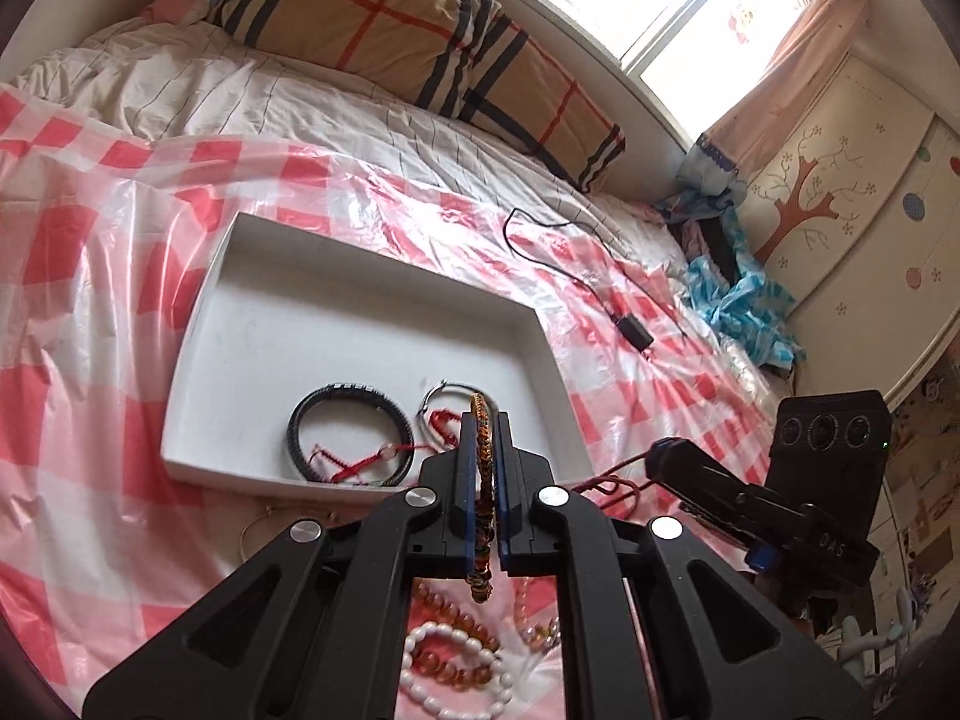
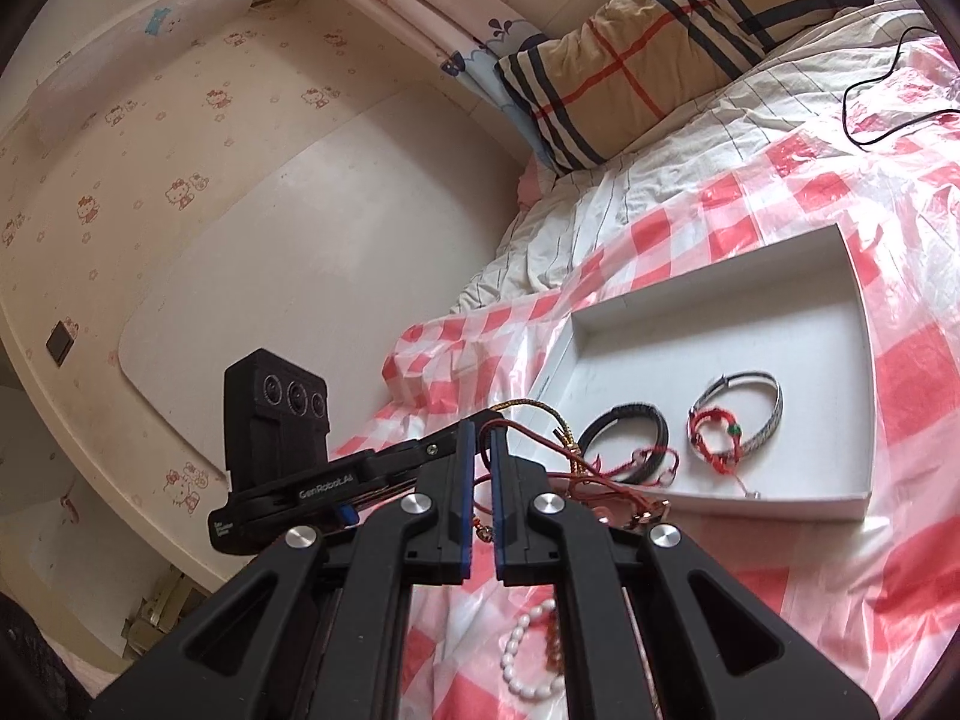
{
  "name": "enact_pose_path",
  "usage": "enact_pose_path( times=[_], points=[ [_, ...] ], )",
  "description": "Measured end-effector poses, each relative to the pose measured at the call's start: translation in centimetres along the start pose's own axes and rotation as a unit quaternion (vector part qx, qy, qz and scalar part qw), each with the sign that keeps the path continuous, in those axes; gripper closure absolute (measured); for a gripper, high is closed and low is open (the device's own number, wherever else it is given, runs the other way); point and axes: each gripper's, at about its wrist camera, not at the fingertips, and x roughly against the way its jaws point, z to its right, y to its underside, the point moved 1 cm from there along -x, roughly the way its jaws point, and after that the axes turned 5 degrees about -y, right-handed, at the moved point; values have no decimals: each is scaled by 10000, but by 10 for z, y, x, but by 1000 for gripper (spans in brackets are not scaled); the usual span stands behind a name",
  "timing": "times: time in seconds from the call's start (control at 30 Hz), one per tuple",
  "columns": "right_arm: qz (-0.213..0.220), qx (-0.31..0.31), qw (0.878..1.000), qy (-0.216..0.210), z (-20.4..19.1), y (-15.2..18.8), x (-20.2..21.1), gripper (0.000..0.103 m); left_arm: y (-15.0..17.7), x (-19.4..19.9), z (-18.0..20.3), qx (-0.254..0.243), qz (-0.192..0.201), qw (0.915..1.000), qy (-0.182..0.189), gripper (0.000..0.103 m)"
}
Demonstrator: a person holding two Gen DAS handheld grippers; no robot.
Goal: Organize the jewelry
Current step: 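Carry the red bracelet with the right tool while the left carries the gold chain to the tray, then open both tools over the tray to release the two bracelets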
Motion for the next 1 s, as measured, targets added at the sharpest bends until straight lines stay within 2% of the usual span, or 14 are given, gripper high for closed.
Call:
enact_pose_path(
  times=[0.1, 0.2, 0.23, 0.27, 0.3, 0.33, 0.37, 0.43, 0.6, 0.7, 0.87, 1.0],
  points=[
    [74, -1, 9999, 106, 5, -12, -8, 97, -7, -8, -4, 168, 61, 9998, 99, 98],
    [159, 107, 9990, 411, 12, -25, -23, 96, -12, -22, -12, 362, 118, 9992, 78, 98],
    [169, 127, 9977, 643, 17, -29, -31, 83, -13, -28, -17, 427, 125, 9990, -89, 97],
    [163, 113, 9957, 907, 24, -32, -40, 52, -14, -35, -24, 490, 78, 9983, -298, 95],
    [72, 25, 9933, 1155, 32, -32, -48, 42, -12, -44, -31, 588, -64, 9965, -599, 84],
    [-75, -100, 9904, 1379, 41, -29, -57, 41, -11, -50, -39, 705, -186, 9934, -890, 67],
    [-175, -181, 9883, 1503, 48, -24, -62, 41, -9, -52, -46, 800, -240, 9907, -1073, 61],
    [-362, -255, 9849, 1671, 55, -15, -67, 41, -7, -50, -51, 853, -236, 9881, -1255, 58],
    [-303, -204, 9829, 1807, 50, -5, -55, 41, -6, -29, -42, 433, -15, 9876, -1508, 43],
    [-512, 108, 9757, 2129, 41, 5, -57, 41, 0, -18, -42, 330, -64, 9862, -1622, 40],
    [-1193, 1110, 9583, 2347, 18, 23, -93, 41, 10, -1, -51, 293, -167, 9857, -1651, 38],
    [-1254, 1512, 9365, 2903, 18, 27, -114, 40, 15, 7, -55, 260, -218, 9853, -1673, 37]
  ],
)
